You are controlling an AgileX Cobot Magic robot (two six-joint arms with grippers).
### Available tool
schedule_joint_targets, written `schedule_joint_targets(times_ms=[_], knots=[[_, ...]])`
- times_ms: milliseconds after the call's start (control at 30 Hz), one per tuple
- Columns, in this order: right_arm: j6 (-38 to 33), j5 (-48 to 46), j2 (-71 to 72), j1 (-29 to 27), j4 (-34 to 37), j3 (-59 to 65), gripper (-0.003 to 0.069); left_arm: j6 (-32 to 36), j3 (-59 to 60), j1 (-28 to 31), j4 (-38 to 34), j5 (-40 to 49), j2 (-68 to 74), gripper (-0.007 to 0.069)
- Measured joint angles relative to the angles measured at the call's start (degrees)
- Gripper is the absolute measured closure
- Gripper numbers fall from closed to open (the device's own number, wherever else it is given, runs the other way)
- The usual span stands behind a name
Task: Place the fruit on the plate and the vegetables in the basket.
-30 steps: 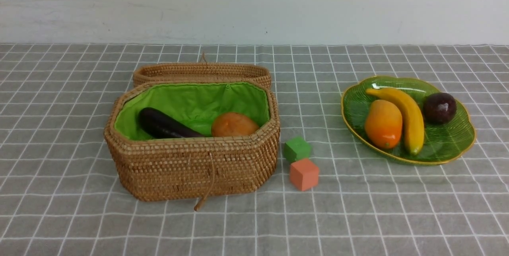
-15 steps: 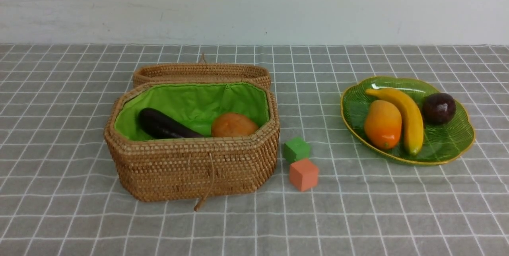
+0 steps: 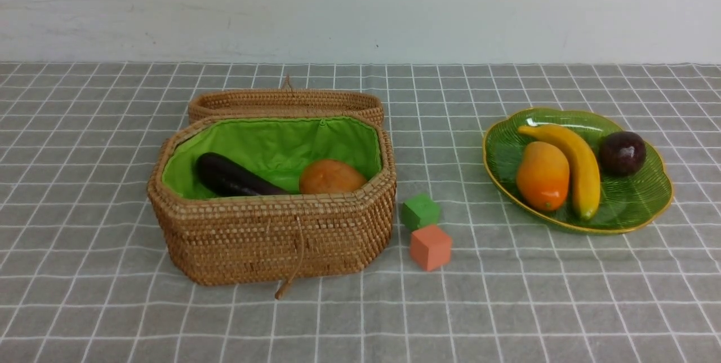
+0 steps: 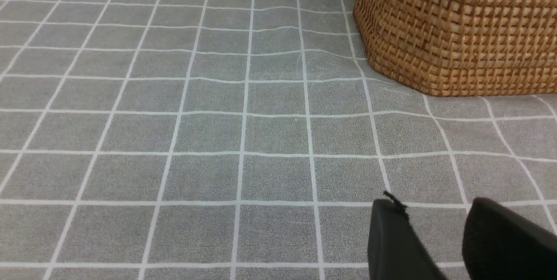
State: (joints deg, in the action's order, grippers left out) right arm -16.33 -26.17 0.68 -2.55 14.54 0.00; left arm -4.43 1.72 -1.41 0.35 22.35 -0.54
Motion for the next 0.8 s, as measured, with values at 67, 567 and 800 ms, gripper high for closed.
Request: schedule_joint_targets(times_ms=[67,567,800], knots=[[0.0,0.0,0.0,0.0,0.0,0.0,0.0622,0.0,0.0,0.0,0.0,0.0,0.0,0.0386],[0.0,0.0,0.0,0.0,-0.1,0.0,0.0603,0.0,0.0,0.0,0.0,0.0,0.0,0.0386],[0.0,0.0,0.0,0.0,-0.1,0.0,0.0593,0.0,0.0,0.0,0.0,0.0,0.0,0.0386]])
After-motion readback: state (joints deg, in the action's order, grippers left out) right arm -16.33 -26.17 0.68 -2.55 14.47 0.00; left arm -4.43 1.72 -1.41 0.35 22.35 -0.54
